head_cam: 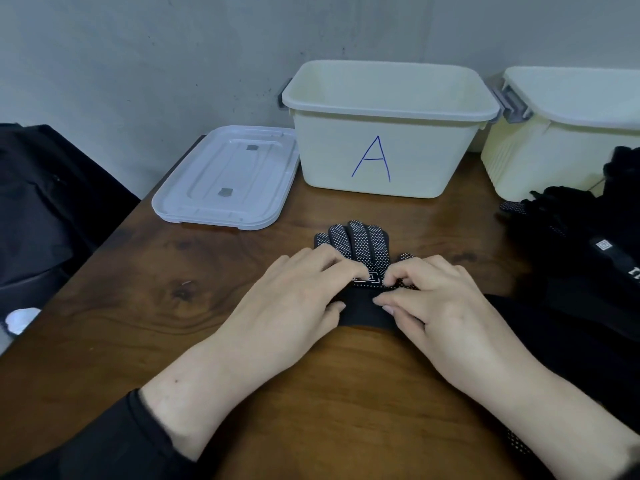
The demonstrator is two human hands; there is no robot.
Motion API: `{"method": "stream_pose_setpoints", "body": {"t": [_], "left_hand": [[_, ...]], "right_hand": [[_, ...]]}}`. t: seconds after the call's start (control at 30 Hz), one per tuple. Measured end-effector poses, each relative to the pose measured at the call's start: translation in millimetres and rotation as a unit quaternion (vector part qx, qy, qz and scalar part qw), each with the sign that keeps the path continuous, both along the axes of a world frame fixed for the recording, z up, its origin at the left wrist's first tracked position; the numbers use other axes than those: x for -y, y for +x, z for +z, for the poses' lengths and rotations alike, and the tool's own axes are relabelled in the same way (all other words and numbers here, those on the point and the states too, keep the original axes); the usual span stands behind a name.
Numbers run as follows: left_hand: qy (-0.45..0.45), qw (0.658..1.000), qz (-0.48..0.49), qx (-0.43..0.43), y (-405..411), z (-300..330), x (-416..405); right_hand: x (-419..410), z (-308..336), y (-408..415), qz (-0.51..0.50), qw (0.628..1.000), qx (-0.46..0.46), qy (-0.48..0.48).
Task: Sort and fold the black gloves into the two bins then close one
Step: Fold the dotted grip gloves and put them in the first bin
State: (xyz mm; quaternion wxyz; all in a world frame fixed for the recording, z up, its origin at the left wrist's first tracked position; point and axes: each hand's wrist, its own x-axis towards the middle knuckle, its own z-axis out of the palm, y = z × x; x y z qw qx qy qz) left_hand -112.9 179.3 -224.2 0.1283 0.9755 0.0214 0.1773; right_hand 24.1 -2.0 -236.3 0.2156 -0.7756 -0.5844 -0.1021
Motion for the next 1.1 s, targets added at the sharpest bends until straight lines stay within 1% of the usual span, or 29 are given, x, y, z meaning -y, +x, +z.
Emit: {"method": "stream_pose_setpoints", "body": {"t": [0.1, 0.2, 0.3, 0.43, 0.53, 0.6, 0.7, 0.8, 0.9, 1.0, 1.1], "left_hand": [[-0.001, 1.000, -0.002, 0.003, 0.9, -1.8, -1.7], [0.012, 1.000, -0.002, 0.005, 1.2, -8.5, -7.5], [0.018, 0.999, 0.011, -0.030, -2.4, -5.0, -5.4], [0.046, 0.996, 0.024, -0.074, -4.2, -0.2, -2.6], [0.036, 0.995, 0.044, -0.082, -3.6, 0.1, -1.1], [0.000, 0.995, 0.049, -0.086, -3.6, 0.6, 0.7], [-0.095, 0.990, 0.052, -0.093, -3.9, -1.0, -1.4], [-0.183, 0.976, 0.065, -0.098, -3.1, -1.2, -5.1], [-0.249, 0.959, 0.101, -0.087, 3.1, -1.4, -4.6], [-0.262, 0.953, 0.141, -0.059, 11.5, -5.2, -4.3], [-0.265, 0.951, 0.156, -0.027, 12.6, -4.7, -5.7]], "right_hand": [[1.9, -3.4, 3.9, 0.025, 1.000, 0.012, -0.010], [8.6, 0.8, 7.7, 0.041, 0.997, -0.033, -0.060], [11.8, 2.2, 12.8, 0.039, 0.992, -0.062, -0.104], [5.4, -2.1, 7.8, 0.008, 0.996, -0.072, -0.061], [3.1, -0.4, 5.5, 0.002, 0.993, -0.110, -0.046], [5.3, 1.3, 6.3, 0.005, 0.988, -0.144, -0.056], [8.3, 4.0, 4.1, 0.003, 0.984, -0.176, -0.041], [6.3, 4.9, 2.6, -0.033, 0.974, -0.225, -0.014], [2.6, 3.9, 4.2, -0.074, 0.962, -0.263, 0.011], [-1.5, 3.2, 3.5, -0.093, 0.965, -0.245, 0.027], [-6.2, 2.4, 4.1, -0.088, 0.977, -0.190, 0.030]]}}
